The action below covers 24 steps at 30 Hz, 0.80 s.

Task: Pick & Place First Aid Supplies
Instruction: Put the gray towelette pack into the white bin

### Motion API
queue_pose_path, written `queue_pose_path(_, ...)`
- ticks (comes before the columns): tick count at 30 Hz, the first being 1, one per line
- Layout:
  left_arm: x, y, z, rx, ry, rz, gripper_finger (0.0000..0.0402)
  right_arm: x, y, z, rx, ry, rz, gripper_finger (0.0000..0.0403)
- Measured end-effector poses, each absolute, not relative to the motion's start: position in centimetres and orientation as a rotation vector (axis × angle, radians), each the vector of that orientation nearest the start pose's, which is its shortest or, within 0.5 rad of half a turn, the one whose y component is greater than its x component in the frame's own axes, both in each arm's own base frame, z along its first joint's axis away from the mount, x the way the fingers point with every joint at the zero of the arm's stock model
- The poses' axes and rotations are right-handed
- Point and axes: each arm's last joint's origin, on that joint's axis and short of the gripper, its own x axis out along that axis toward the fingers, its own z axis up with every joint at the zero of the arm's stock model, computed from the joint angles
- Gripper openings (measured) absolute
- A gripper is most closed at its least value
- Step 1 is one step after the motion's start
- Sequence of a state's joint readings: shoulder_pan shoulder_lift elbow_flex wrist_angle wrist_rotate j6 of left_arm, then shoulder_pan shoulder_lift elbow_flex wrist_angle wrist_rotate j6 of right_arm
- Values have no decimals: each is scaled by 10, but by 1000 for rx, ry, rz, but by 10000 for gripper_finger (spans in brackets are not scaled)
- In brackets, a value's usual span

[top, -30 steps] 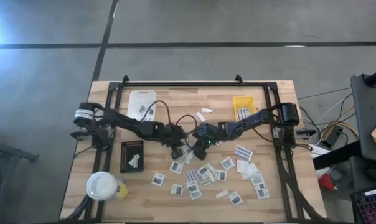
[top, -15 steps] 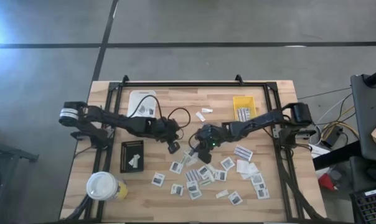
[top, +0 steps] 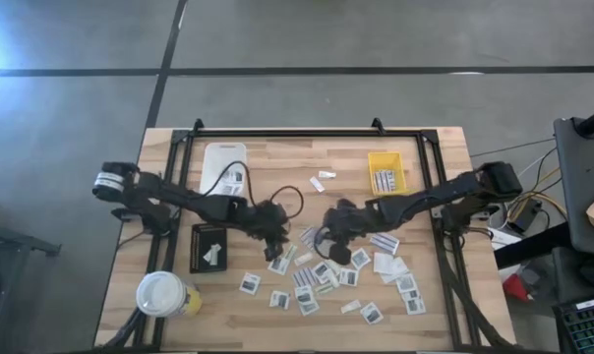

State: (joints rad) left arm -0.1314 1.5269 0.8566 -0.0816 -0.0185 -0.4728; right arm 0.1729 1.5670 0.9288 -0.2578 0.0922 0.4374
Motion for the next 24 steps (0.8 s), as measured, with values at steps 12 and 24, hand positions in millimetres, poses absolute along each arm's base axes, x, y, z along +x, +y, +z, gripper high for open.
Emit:
queue_pose_path(12, 308, -84, 207, -258, 571, -67, 124, 293, 91, 202, 148, 830, -148, 8)
queue_pose_path(24, 317, -87, 208, -256, 465, -14, 124, 297, 119, 200, 8, 717, -72, 8)
